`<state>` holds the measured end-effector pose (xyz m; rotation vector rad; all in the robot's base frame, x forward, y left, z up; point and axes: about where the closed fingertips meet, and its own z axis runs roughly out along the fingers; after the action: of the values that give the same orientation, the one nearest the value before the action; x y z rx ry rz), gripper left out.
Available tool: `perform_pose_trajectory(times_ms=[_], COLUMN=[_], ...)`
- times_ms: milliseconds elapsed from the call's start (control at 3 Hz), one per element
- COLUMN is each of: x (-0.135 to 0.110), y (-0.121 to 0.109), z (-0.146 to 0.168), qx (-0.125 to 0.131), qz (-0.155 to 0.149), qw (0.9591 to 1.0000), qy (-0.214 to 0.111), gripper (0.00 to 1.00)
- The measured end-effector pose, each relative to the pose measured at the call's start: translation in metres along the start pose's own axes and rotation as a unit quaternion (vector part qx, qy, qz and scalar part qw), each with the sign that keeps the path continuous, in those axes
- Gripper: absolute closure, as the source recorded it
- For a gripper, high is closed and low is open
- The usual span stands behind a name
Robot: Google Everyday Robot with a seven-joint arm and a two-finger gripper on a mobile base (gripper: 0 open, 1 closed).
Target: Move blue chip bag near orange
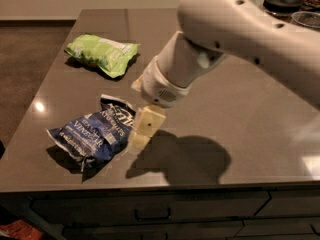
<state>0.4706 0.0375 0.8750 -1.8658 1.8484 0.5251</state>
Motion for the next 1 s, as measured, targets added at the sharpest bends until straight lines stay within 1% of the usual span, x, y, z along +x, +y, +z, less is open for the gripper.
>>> perform_pose_trajectory(times_ms=[333, 667, 1000], x=[-0.019, -0.025, -0.025], y=[-0.005, -0.006, -0.007], z=[0.025, 0.042, 0.051], qx=[-0.008, -0.018, -0.024], qz=[0.005, 0.014, 0.029], qw=[0.9999, 0.9997, 0.9992], qy=[-0.004, 0.000, 0.010], gripper=[0.00, 0.00, 0.17])
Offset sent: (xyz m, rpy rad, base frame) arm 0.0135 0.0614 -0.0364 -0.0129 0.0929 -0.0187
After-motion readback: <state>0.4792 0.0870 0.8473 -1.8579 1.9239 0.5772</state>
